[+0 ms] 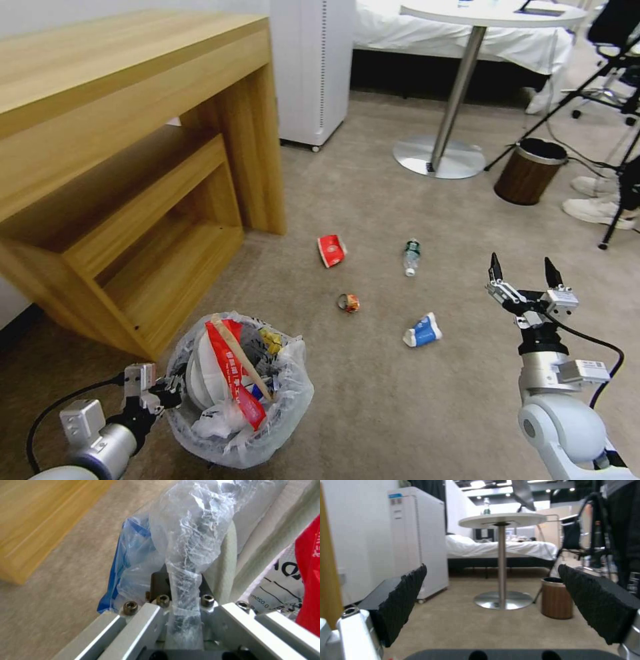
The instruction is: Pick up the trash bin and place the garbage on the floor into it.
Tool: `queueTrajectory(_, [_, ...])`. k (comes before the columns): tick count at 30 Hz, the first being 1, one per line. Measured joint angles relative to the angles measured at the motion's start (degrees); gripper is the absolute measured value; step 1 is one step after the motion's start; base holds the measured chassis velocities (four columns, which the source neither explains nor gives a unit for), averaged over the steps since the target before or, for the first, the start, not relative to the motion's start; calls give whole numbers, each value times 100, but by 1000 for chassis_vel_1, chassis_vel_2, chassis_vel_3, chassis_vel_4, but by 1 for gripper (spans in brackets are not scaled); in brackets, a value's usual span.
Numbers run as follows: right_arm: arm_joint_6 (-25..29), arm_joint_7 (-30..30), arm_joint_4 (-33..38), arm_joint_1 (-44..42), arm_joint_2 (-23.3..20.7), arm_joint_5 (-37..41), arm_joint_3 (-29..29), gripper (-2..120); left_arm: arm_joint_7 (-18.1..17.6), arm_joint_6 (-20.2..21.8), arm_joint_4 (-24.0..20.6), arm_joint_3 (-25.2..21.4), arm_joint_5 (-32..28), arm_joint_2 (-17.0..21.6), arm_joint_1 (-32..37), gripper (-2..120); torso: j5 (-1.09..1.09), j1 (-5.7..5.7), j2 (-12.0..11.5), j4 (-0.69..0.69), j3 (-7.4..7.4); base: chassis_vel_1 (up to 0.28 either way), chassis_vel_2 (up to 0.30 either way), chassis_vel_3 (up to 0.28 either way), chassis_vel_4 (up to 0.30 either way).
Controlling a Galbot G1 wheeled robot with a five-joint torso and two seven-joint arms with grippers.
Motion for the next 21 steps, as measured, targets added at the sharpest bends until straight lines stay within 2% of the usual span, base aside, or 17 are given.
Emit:
queueTrajectory(7, [46, -23, -58, -8, -8, -4, -9, 100, 1, -23, 24, 6, 1, -25, -15, 0, 0, 0, 0, -2, 0, -50, -65, -69, -71])
queueTrajectory(10, [47, -28, -70, -2, -28, 1, -14, 100, -1, -23, 33, 2, -2, -36, -32, 0, 0, 0, 0, 1, 0, 0, 0, 0, 0])
queueTrajectory(21, [48, -28, -138, -8, 6, -15, -46, 100, -20, -21, 100, 26, -31, -63, -124, 0, 0, -1, 0, 0, -1, -19, 14, 13, -13])
